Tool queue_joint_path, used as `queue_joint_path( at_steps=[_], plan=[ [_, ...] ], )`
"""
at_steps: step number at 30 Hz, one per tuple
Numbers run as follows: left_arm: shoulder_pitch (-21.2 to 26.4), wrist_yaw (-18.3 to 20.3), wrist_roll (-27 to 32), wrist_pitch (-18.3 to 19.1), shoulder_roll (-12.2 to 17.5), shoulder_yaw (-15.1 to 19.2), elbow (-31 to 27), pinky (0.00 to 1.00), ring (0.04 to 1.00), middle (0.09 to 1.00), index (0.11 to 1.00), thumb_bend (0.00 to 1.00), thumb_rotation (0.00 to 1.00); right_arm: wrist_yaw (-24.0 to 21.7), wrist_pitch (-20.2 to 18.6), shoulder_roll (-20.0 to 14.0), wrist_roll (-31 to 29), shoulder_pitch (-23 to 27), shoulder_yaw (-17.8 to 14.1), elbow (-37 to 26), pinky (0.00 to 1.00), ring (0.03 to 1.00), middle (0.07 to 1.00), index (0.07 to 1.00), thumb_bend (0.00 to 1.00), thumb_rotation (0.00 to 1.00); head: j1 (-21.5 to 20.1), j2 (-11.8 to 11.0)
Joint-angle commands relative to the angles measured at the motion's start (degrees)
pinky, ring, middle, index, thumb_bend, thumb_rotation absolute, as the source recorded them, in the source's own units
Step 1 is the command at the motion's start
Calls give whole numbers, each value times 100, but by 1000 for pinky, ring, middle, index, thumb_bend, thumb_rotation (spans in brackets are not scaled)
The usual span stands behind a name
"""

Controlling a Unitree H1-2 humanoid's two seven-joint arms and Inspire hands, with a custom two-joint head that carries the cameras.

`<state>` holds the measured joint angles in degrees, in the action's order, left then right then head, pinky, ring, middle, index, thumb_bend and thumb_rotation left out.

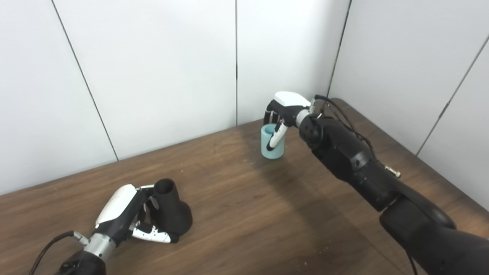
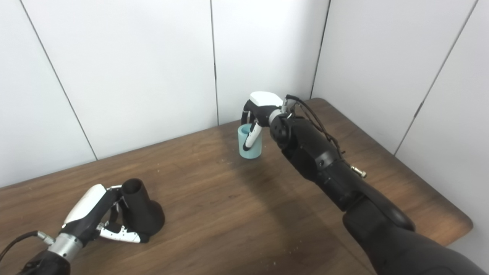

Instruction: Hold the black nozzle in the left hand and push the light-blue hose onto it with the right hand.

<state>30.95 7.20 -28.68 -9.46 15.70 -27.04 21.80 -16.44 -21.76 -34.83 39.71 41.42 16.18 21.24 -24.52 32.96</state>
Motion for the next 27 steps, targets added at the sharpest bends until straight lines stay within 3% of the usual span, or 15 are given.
queue_joint_path(
  at_steps=[1,4,8,11,20,27],
  plan=[
    [-483,426,-347,526,360,-135,331,405,486,470,489,527,0,174,146,-126,2,212,-102,-67,422,452,439,534,521,3,-7,7],
    [-467,418,-336,512,363,-126,378,415,504,490,482,526,0,148,131,-159,-11,170,-117,-109,320,348,418,505,524,0,14,18],
    [-451,437,-326,548,344,-123,386,410,494,482,485,527,0,61,126,-224,16,119,-83,-211,441,475,477,472,519,0,12,24],
    [-466,463,-322,596,343,-117,318,394,477,474,487,527,0,25,159,-265,17,107,-64,-222,486,514,489,451,516,0,13,26],
    [-464,444,-340,658,299,-129,300,370,476,477,487,527,0,53,227,-312,-24,143,-184,-332,452,479,497,463,519,0,63,41],
    [-411,416,-366,697,212,-172,372,422,487,461,492,527,0,156,348,-187,-138,305,-386,-681,437,476,490,467,519,0,234,18]
  ],
)
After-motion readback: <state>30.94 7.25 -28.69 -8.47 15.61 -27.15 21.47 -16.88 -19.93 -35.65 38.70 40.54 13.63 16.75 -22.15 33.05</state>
